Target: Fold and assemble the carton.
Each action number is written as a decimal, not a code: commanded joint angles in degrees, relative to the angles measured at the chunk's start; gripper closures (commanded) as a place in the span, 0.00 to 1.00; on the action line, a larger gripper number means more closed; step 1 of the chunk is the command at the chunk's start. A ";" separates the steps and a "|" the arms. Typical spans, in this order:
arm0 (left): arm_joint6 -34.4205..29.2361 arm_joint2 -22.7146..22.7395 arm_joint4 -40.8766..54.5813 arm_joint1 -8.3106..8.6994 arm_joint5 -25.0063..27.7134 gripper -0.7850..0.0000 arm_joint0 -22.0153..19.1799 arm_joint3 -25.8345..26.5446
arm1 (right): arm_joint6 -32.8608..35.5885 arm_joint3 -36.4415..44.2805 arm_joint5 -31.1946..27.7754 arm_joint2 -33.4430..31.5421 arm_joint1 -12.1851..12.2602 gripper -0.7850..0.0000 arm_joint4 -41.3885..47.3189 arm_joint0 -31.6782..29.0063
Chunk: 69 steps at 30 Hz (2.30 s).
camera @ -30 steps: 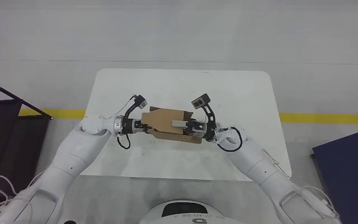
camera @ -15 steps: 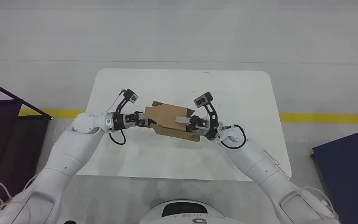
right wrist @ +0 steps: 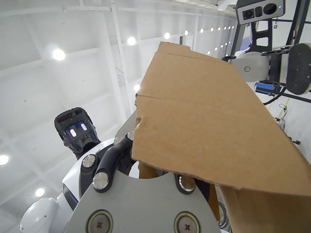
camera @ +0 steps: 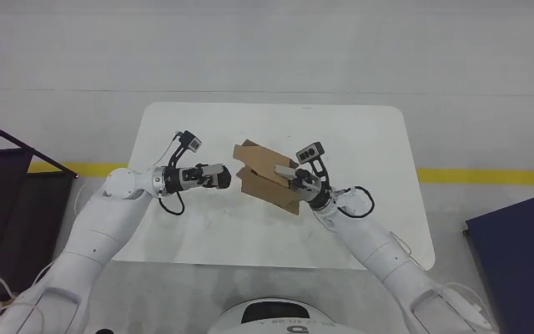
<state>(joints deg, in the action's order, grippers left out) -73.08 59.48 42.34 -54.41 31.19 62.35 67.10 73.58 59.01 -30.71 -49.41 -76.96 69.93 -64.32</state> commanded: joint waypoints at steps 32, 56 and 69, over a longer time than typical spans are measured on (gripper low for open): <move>10.17 -2.19 -3.83 -3.14 -4.50 0.00 -1.27 5.43 | 8.69 -1.77 8.69 -4.54 -5.70 1.00 -0.31 -1.45; 12.12 1.42 -16.64 -2.31 -5.25 0.00 2.27 10.55 | 9.80 -5.58 9.79 -8.52 -8.49 1.00 -3.52 -2.11; 13.17 2.80 -21.82 -1.86 -9.55 0.00 3.11 12.84 | 10.53 -6.26 10.52 -8.39 -9.69 1.00 -5.93 -1.74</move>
<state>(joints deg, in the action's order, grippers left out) -59.91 62.25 20.49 -56.26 21.68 65.40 79.84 84.06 52.81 -20.22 -57.83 -86.58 64.14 -66.09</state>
